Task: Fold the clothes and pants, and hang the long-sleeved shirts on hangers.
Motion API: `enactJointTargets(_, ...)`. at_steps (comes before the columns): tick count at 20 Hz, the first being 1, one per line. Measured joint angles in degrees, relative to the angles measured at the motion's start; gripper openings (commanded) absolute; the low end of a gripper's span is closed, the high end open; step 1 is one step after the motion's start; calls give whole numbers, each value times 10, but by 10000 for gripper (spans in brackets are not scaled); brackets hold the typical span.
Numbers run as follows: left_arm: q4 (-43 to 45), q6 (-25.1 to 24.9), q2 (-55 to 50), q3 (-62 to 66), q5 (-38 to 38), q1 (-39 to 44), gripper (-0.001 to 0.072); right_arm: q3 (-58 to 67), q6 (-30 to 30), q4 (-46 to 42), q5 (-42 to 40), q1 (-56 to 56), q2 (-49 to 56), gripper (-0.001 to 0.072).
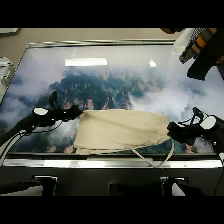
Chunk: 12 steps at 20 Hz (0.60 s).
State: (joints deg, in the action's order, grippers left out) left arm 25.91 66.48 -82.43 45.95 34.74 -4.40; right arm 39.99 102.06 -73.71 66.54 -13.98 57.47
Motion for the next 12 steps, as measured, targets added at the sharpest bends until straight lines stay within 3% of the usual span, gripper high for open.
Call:
enactJointTargets(1, 0, 0, -2, 0, 3, 0, 422, 0, 0, 4, 0, 0, 0, 496)
enactJointTargets(3, 0, 0, -2, 1, 12, -2, 438, 3, -5, 9, 5, 0, 0, 535)
enactJointTargets(4, 1, 0, 0, 3, 21, -6, 439, 12, -5, 3, 17, -2, 0, 662)
enactJointTargets(8, 22, 0, 24, 21, 66, -43, 461, 90, 6, -48, 70, -49, 3, 681)
enactJointTargets(10, 41, 0, 44, 31, 95, -66, 468, 129, -25, -11, 91, -102, 23, 681)
enactJointTargets(12, 56, 0, 67, 37, 119, -83, 468, 150, -92, 68, 106, -142, 63, 690)
